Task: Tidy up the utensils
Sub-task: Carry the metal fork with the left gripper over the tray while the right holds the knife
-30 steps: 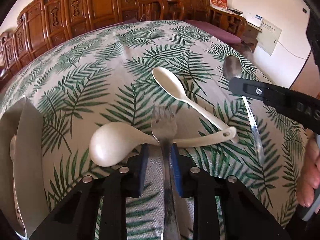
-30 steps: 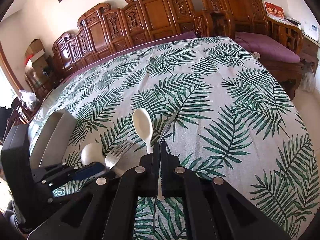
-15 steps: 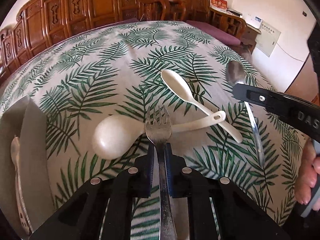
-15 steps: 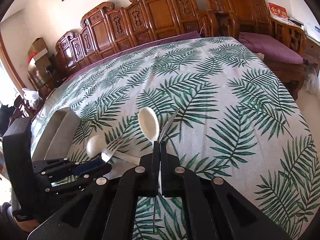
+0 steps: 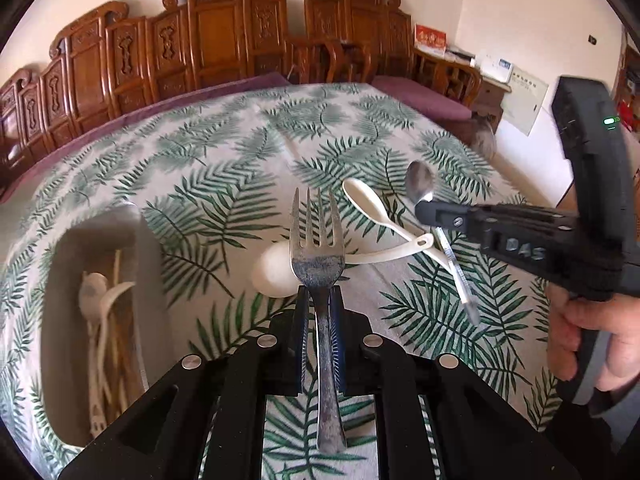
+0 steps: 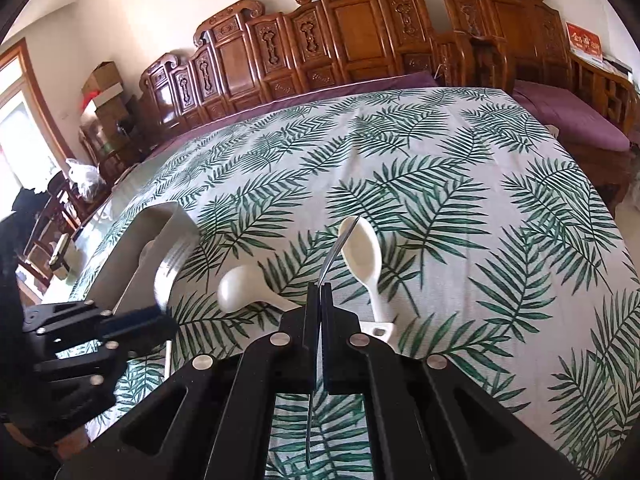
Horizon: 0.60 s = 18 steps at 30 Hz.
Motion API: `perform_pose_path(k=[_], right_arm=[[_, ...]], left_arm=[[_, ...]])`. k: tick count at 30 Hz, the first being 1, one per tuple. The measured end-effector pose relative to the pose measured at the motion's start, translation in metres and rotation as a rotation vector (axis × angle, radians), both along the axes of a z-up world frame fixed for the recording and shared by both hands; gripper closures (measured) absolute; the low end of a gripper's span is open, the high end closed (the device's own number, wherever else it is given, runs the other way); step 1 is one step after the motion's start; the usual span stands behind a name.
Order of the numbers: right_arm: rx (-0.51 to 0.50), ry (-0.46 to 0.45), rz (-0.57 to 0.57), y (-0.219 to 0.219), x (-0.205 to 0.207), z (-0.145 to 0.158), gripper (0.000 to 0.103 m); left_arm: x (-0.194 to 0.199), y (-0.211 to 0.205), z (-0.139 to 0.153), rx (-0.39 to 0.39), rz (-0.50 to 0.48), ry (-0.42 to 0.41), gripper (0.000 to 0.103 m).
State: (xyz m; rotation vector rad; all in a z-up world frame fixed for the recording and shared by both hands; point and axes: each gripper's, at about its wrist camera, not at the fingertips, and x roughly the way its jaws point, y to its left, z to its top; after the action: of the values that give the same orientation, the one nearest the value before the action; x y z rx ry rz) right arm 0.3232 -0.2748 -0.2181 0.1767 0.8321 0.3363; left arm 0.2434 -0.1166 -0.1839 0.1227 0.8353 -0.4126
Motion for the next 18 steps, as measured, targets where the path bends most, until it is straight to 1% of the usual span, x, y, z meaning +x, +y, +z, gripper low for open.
perform_pose_path(k=[3,8,11,13,14,16,18], right_arm=[[-0.012,0.002,0.006,0.004,0.0,-0.001,0.101],[-0.029,-0.004,0.017,0.009,-0.002,-0.001,0.101],[-0.023,-0.015,0.022,0.011,-0.003,0.002,0.101],[-0.018,-0.021,0.026,0.012,-0.004,0.003,0.101],[-0.015,-0.027,0.03,0.013,-0.005,0.005,0.101],[-0.015,-0.034,0.037,0.015,-0.007,0.007,0.101],[-0.014,-0.041,0.049,0.018,-0.009,0.008,0.101]], left_arm=[[-0.008,0.004,0.006,-0.014,0.005,-0.035,0.094],[-0.015,0.01,0.017,-0.047,0.012,-0.062,0.094],[-0.017,0.015,0.026,-0.064,0.022,-0.084,0.095],[-0.017,0.018,0.032,-0.077,0.033,-0.101,0.096],[-0.018,0.02,0.034,-0.08,0.037,-0.106,0.103],[-0.021,0.022,0.041,-0.08,0.047,-0.14,0.103],[-0.021,0.022,0.044,-0.075,0.043,-0.15,0.103]])
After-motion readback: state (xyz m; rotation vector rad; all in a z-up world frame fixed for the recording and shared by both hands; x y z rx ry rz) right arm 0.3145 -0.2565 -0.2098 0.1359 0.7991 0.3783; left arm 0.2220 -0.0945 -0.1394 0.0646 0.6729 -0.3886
